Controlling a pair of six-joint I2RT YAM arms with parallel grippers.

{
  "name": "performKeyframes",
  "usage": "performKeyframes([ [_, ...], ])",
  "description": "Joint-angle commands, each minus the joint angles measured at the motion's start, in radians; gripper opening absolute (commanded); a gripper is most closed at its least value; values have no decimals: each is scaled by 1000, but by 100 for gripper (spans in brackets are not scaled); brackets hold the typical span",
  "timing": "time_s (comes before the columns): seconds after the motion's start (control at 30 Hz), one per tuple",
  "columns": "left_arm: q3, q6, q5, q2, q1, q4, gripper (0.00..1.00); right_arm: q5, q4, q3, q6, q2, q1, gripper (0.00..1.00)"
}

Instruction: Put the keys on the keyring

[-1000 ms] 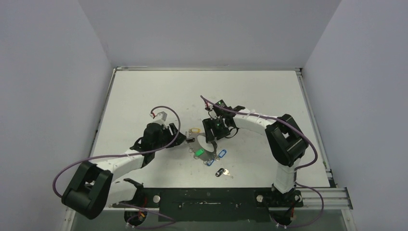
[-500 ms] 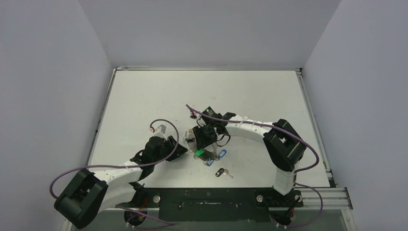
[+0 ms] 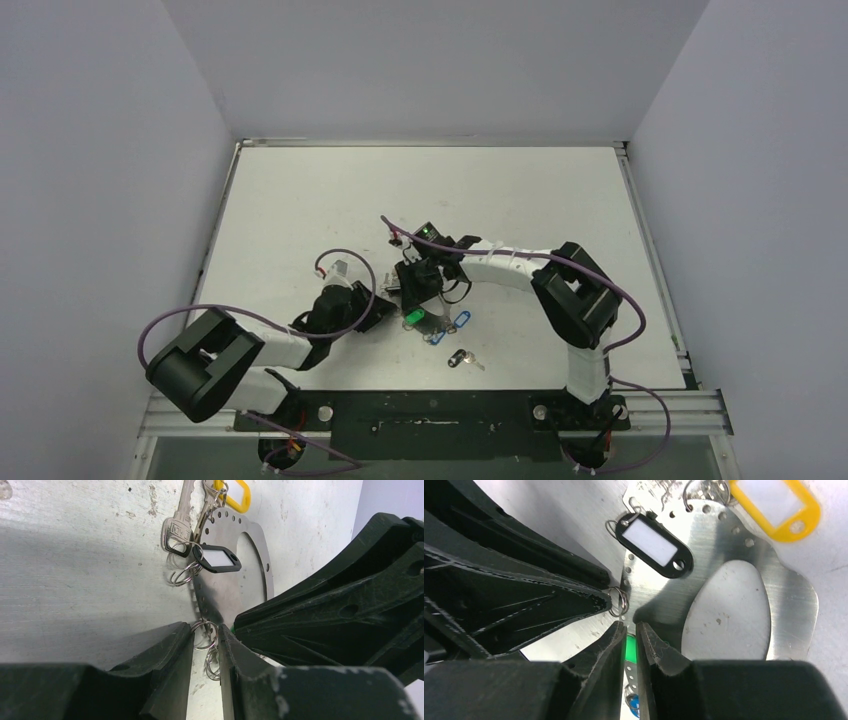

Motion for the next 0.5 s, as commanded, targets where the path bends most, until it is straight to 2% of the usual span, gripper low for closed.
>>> performKeyframes([
  [0.0, 5, -26, -65, 15, -6, 4, 23, -33, 93, 37, 19, -11, 7, 16],
  [0.13, 4, -24, -83, -29, -7, -52, 22, -44, 110, 40, 21, -14, 6, 16],
  [0.37, 14, -7, -141, -195, -11, -277, 20, -73, 117, 32, 24, 24, 11, 11],
  [0.47, 0, -7, -133, -225, -13, -293, 20, -77, 118, 27, 21, 37, 16, 10],
])
